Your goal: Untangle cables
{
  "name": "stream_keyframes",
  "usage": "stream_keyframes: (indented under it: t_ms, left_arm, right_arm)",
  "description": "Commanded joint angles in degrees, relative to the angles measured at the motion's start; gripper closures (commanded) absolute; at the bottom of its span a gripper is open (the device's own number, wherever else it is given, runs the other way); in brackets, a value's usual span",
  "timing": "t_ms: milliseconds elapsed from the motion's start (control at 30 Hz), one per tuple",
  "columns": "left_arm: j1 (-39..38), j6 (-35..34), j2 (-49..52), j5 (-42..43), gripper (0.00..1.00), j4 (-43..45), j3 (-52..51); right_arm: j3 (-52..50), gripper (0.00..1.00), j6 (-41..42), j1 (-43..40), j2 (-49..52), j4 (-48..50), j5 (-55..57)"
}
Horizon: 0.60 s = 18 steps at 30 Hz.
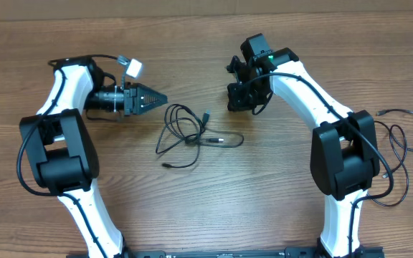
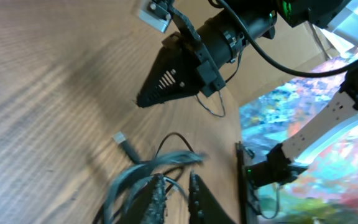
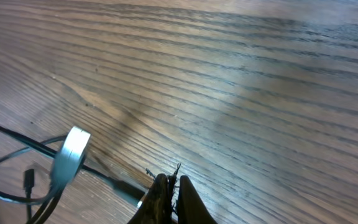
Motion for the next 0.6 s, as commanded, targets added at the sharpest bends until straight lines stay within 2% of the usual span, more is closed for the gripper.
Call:
stream_keyframes:
  t_ms: [0,67,133,167,200,267,367,533,567]
  left_arm:
    - [0.7,5.8,0.0,2.1,0.88,-0.2,0.0]
    - [0.7,5.9,0.0,1.8,0.88,-0.1,0.0]
    - [0.5,5.8,0.0,1.3,0.77,0.0,0.0]
    - [0.3,5.6,0.0,0.6,0.64,0.7,0.0]
    - [0.1,4.9,0.0,-0.1,0.60,1.4,0.0]
    - [-0.3,1.5,0.0,-1.9,0.58,4.1,0.0]
    - [-1.0,-11.3,0.0,-5.1,0.57,11.2,0.0]
    - [-3.5,-36.1,0.0,-19.7,0.57,23.9,0.0]
    - [-3.9,-38.4,0.0,-21.7,0.57,24.9,0.0]
  right_arm:
    - [-0.3,0.95,-3.1,0.2,-1.8,0.9,-8.4]
    - [-0.3,0.91,-5.2,0.2,-1.8,1.2,-13.9]
    - [-0.3,0.85,-5.3,0.2,-1.8,1.3,-16.5]
    - [-0.3,0.84,-5.2,0.2,-1.8,1.1,-16.2]
    - [-0.3,0.80,-5.3,0.2,-1.8,1.1,-16.1]
    - [-0.3,0.72,-5.3,0.2,-1.8,1.1,-16.0]
    - [-0.3,0.69,-5.2,0.2,-1.8,1.3,-16.0]
    - [-0.3,0.68,-4.5,0.2,-1.8,2.8,-16.0]
    - [-0.3,0.67,-4.5,0.2,-1.8,3.0,-16.0]
